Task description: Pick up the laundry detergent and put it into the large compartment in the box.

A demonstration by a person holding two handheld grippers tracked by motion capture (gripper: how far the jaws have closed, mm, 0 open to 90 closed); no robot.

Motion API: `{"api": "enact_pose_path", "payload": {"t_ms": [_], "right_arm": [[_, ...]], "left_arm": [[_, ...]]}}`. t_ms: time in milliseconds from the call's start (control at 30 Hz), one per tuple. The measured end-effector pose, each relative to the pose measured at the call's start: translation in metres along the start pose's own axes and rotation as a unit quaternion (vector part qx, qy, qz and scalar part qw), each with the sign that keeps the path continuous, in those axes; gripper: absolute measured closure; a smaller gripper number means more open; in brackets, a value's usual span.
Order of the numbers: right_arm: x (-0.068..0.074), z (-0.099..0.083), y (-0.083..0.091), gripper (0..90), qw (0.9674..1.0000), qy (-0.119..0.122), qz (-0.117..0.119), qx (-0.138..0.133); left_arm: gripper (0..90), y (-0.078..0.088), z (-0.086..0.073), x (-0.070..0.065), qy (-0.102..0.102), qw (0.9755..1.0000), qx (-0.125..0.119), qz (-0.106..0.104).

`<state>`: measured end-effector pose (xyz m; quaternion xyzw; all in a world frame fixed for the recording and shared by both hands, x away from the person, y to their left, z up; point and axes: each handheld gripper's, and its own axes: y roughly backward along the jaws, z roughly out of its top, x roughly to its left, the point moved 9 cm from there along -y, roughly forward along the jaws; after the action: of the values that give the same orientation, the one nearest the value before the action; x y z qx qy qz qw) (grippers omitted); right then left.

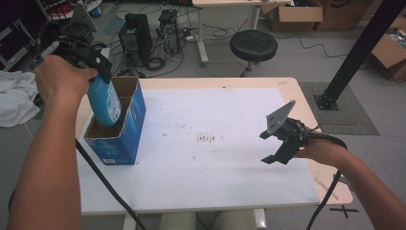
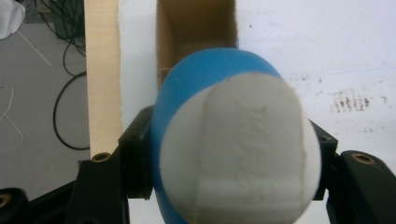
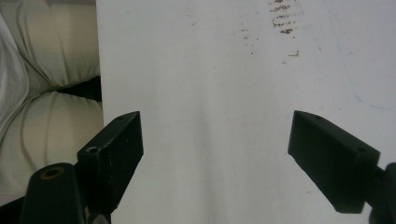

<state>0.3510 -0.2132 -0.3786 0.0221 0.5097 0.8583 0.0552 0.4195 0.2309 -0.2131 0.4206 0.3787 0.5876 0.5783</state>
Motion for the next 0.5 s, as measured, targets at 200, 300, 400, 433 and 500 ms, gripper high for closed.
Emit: {"api": "enact_pose_path", "payload": {"t_ms": [200,300,400,433,500], "right_arm": [[-0.001,-0.004,0.001,17.8,1.0000,-0.006,-0.002,0.001],[-0.001,-0.004,0.000,17.8,1.0000,-0.008,-0.002,0.001],[-0.001,-0.006,-0.001,17.8,0.9999,-0.010,-0.002,0.002],[-0.001,-0.006,-0.001,17.8,1.0000,-0.009,-0.001,0.003],[-0.001,-0.005,-0.002,17.8,0.9999,-0.011,-0.001,0.002]], "left_arm": [[38.0,-0.025,-0.007,0.006,0.001,1.0000,0.007,-0.003],[38.0,-0.039,-0.012,0.008,0.000,0.9999,0.013,-0.003],[38.1,-0.051,-0.016,0.011,0.000,0.9999,0.015,-0.002],[38.1,-0.056,-0.017,0.011,-0.001,0.9999,0.014,-0.002],[38.1,-0.064,-0.020,0.011,-0.004,0.9999,0.015,-0.001]]}}
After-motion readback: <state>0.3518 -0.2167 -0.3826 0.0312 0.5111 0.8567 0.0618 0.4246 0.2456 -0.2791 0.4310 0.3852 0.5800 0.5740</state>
